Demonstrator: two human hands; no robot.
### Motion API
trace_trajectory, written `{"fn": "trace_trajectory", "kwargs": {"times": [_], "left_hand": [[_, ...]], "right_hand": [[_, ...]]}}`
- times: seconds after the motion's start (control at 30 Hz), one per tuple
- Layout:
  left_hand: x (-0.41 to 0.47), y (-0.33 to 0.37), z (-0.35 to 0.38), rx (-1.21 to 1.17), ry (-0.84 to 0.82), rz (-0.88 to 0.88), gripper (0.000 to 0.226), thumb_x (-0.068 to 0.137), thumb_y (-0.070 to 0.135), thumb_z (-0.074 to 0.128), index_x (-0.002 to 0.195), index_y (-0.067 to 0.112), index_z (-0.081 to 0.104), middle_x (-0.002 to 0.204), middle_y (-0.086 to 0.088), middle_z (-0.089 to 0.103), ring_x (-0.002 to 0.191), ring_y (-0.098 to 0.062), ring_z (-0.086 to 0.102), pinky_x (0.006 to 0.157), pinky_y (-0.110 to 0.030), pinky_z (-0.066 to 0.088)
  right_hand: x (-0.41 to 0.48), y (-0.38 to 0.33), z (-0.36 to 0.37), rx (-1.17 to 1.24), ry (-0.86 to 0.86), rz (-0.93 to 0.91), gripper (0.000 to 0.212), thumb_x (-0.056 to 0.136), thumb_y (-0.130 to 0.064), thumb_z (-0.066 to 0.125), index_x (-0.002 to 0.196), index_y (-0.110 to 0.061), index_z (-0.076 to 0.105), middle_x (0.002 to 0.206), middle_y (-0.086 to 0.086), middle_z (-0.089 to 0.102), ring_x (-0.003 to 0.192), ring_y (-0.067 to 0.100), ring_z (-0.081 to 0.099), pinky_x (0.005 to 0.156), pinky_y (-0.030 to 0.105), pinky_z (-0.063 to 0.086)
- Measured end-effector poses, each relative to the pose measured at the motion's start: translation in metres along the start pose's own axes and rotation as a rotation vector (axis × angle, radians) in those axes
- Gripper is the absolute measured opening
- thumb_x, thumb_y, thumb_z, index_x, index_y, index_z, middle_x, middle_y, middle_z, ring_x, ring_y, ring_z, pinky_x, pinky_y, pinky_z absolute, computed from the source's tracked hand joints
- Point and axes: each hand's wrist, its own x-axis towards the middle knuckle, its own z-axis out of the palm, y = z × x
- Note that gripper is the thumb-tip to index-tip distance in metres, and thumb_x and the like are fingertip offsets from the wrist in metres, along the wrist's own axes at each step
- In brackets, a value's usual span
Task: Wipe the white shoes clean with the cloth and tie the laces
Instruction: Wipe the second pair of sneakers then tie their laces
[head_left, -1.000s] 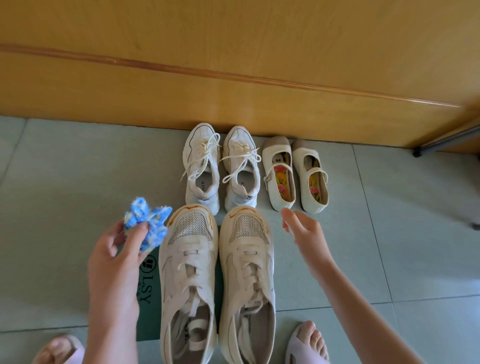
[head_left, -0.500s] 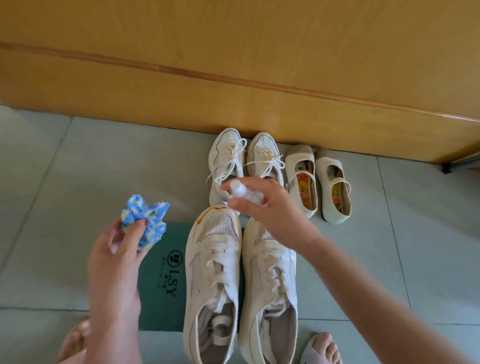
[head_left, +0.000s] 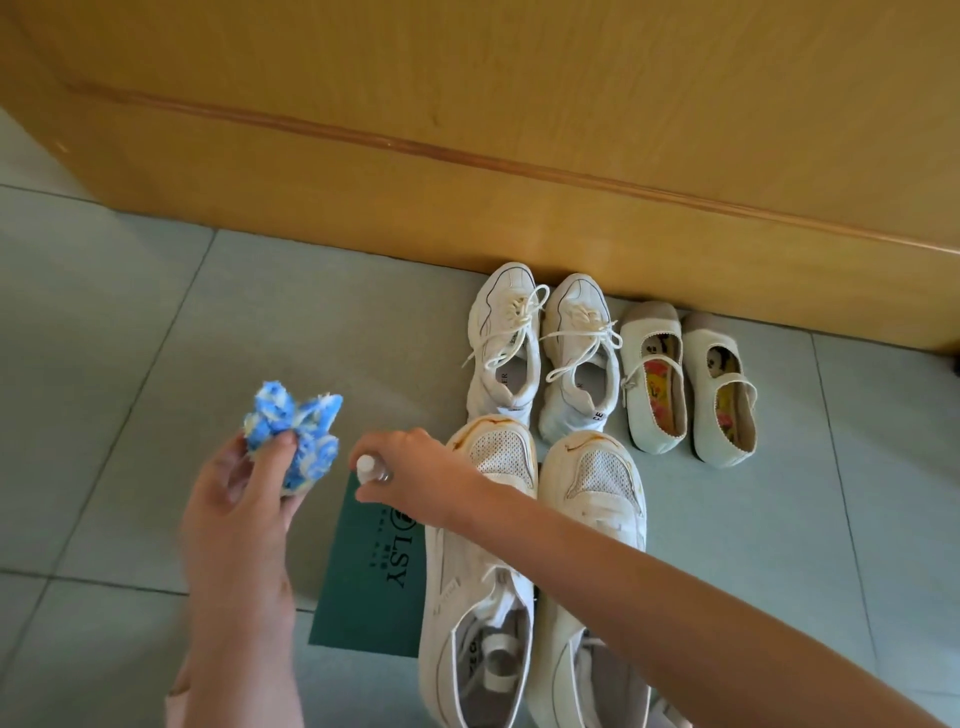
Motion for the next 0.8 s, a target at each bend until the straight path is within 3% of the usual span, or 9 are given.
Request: {"fn": "trace_trajectory", "kwargs": {"times": [0.13, 0.23, 0.37, 0.43, 0.5, 0.6, 0.67, 0.8], "left_hand": [[-0.002, 0.003, 0.004, 0.133, -0.072, 0.068, 0.041, 0.094, 0.024, 0.053, 0.131, 0.008, 0.047, 0.105, 0.006, 0.059, 0.097, -0.008, 0.060, 0.076, -0.016, 0.053], [-0.006, 0.006, 0.011, 0.160, -0.089, 0.087, 0.042, 0.092, 0.028, 0.057, 0.129, 0.010, 0.050, 0.115, -0.002, 0.061, 0.104, -0.014, 0.061, 0.086, -0.028, 0.054], [-0.014, 0.012, 0.033, 0.103, -0.087, 0.058, 0.029, 0.089, 0.022, 0.061, 0.117, 0.013, 0.061, 0.112, -0.005, 0.068, 0.100, -0.014, 0.067, 0.083, -0.026, 0.051], [-0.024, 0.013, 0.054, 0.091, -0.159, 0.047, 0.017, 0.088, 0.015, 0.061, 0.103, 0.021, 0.064, 0.100, 0.000, 0.072, 0.091, -0.013, 0.069, 0.076, -0.024, 0.053], [-0.036, 0.013, 0.074, 0.064, -0.222, 0.027, 0.020, 0.085, 0.011, 0.064, 0.100, 0.023, 0.064, 0.095, 0.000, 0.073, 0.086, -0.013, 0.071, 0.070, -0.021, 0.056], [-0.056, 0.005, 0.104, 0.147, -0.307, 0.033, 0.033, 0.078, 0.020, 0.073, 0.108, 0.026, 0.061, 0.097, -0.001, 0.071, 0.084, -0.014, 0.071, 0.072, -0.029, 0.055], [-0.071, -0.005, 0.121, 0.189, -0.337, 0.048, 0.027, 0.077, 0.021, 0.075, 0.102, 0.023, 0.063, 0.091, 0.000, 0.071, 0.079, -0.012, 0.071, 0.070, -0.029, 0.055], [-0.090, -0.026, 0.142, 0.280, -0.442, 0.087, 0.012, 0.082, 0.014, 0.071, 0.091, 0.021, 0.071, 0.084, 0.004, 0.074, 0.080, -0.010, 0.070, 0.071, -0.020, 0.054]], "right_hand": [[-0.004, 0.006, 0.003, -0.043, -0.028, -0.018, 0.052, 0.082, -0.011, 0.069, 0.130, -0.013, 0.050, 0.121, 0.012, 0.059, 0.108, 0.029, 0.056, 0.090, 0.043, 0.049], [-0.017, 0.004, -0.007, -0.029, 0.018, -0.030, 0.072, 0.081, -0.001, 0.067, 0.143, -0.016, 0.034, 0.138, 0.009, 0.049, 0.122, 0.027, 0.051, 0.099, 0.042, 0.045], [-0.063, -0.014, -0.050, 0.201, 0.278, -0.109, 0.049, 0.092, -0.003, 0.053, 0.138, -0.018, 0.044, 0.136, 0.000, 0.053, 0.121, 0.011, 0.052, 0.098, 0.013, 0.039], [-0.089, -0.014, -0.069, 0.501, 0.375, -0.093, 0.040, 0.095, -0.017, 0.054, 0.134, -0.023, 0.050, 0.130, -0.009, 0.058, 0.114, 0.001, 0.056, 0.099, 0.017, 0.044], [-0.110, -0.007, -0.076, 0.640, 0.433, -0.042, 0.040, 0.093, -0.030, 0.054, 0.133, -0.029, 0.051, 0.125, -0.015, 0.061, 0.110, -0.001, 0.059, 0.097, 0.028, 0.049], [-0.131, 0.012, -0.073, 0.903, 0.515, 0.046, 0.040, 0.092, -0.022, 0.055, 0.131, -0.019, 0.054, 0.114, -0.001, 0.068, 0.103, 0.014, 0.066, 0.087, 0.036, 0.055], [-0.142, 0.024, -0.072, 1.061, 0.593, 0.101, 0.035, 0.090, -0.015, 0.058, 0.125, -0.014, 0.059, 0.108, 0.006, 0.070, 0.098, 0.020, 0.068, 0.083, 0.037, 0.057], [-0.158, 0.052, -0.073, 1.141, 0.742, 0.199, 0.024, 0.085, -0.012, 0.064, 0.108, -0.012, 0.068, 0.091, 0.006, 0.072, 0.078, 0.016, 0.069, 0.066, 0.025, 0.057]]}}
